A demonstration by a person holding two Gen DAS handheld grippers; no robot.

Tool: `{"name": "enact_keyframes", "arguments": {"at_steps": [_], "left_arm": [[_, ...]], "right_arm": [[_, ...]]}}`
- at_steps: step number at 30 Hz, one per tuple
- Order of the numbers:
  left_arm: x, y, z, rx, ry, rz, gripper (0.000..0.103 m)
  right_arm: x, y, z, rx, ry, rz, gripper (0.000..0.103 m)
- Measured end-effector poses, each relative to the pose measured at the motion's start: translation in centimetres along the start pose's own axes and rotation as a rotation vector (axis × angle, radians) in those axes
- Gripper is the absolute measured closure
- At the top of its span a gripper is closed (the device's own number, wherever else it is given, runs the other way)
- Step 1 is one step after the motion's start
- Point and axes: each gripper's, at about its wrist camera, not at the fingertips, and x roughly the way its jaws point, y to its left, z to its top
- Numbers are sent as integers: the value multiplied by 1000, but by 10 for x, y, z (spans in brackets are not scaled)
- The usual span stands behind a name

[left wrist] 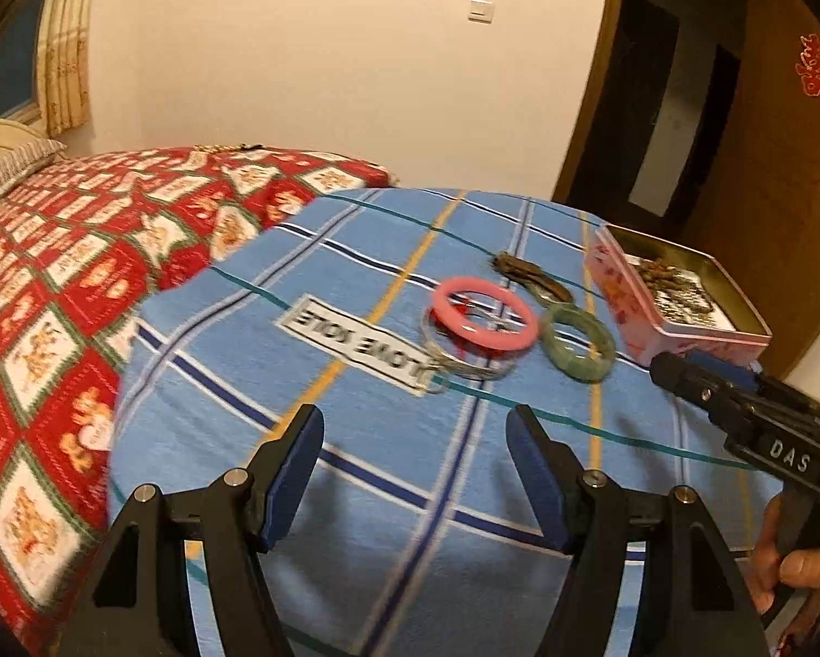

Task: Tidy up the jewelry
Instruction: 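Withdraw both grippers from the tin toward the bangles, then grasp the green jade bangle with the right gripper while the left gripper grasps the pink bangle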

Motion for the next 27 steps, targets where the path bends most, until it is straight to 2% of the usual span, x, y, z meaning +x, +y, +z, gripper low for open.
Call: {"name": "enact_keyframes", "arguments": {"at_steps": [6, 12, 16, 19, 20, 22, 24, 27], "left_arm": [[0, 13, 1, 5, -6, 30, 34], [7, 7, 10, 32, -2, -19, 33], [11, 1, 13, 71, -5, -18, 33], [12, -3, 14, 97, -11, -16, 33], [13, -5, 15, 103, -13, -20, 33], [14, -7, 16, 112, -16, -31, 33], [14, -8, 19, 114, -22, -39, 33], [13, -8, 24, 110, -36, -68, 33]], "right_arm": [[28, 12, 14, -32, 39, 4, 39], [57, 22, 18, -84, 99, -4, 38], [67, 21, 14, -105, 139, -15, 39], [68, 11, 13, -72, 157, -8, 57], [68, 8, 13, -63, 163, 3, 67], [67, 3, 13, -52, 160, 11, 72], [66, 1, 13, -40, 159, 28, 86], [61, 1, 12, -42, 148, 30, 86]]}}
